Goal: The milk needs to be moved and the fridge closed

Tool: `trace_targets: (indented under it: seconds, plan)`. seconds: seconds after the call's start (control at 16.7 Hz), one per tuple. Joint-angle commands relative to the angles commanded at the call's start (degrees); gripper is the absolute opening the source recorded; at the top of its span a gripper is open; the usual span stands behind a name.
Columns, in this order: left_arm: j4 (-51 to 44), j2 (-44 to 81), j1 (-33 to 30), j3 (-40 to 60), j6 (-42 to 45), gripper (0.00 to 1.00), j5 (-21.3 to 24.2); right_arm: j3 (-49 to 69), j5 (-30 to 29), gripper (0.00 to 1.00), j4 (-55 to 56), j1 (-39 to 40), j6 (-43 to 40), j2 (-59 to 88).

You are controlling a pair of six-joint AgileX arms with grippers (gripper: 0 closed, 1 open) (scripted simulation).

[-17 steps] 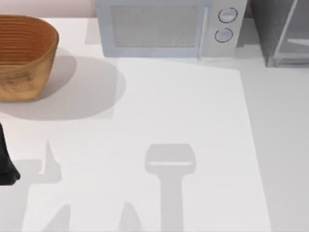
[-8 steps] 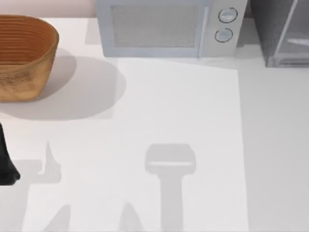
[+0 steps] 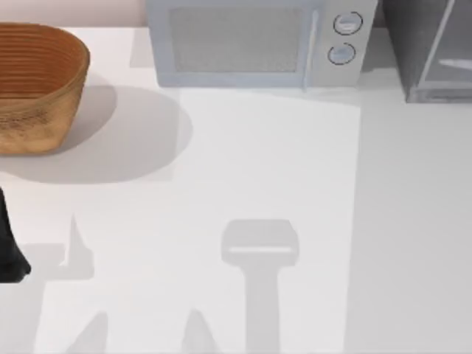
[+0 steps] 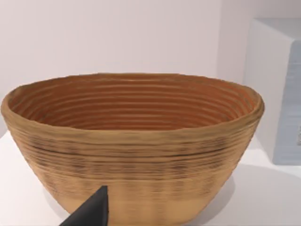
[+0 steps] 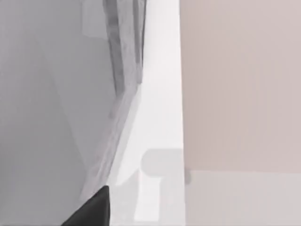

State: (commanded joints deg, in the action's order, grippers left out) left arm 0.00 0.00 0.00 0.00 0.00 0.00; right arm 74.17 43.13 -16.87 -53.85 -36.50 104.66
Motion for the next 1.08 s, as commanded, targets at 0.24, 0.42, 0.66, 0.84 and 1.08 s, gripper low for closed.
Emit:
trace_targets:
  seconds: [0.24,0.42,0.66,0.84,1.08]
  plan:
    - [0.0,0.0,0.0,0.0,0.0,1.00,0.0,-2.0,-3.7,1.00,1.9,3.5,3.7,-0.6]
    - [0.0,0.0,0.0,0.0,0.0,1.00,0.0,-5.0,-10.5,1.00,5.1,11.7,9.2,-2.2]
    - [0.0,0.0,0.0,0.0,0.0,1.00,0.0,-8.7,-21.9,1.00,9.6,29.0,17.5,-4.7]
    - [0.0,0.0,0.0,0.0,0.0,1.00,0.0,-11.7,-30.8,1.00,13.3,41.4,24.8,-7.1]
    - [0.0,0.0,0.0,0.0,0.0,1.00,0.0,-16.0,-39.8,1.00,18.5,51.0,34.2,-10.8]
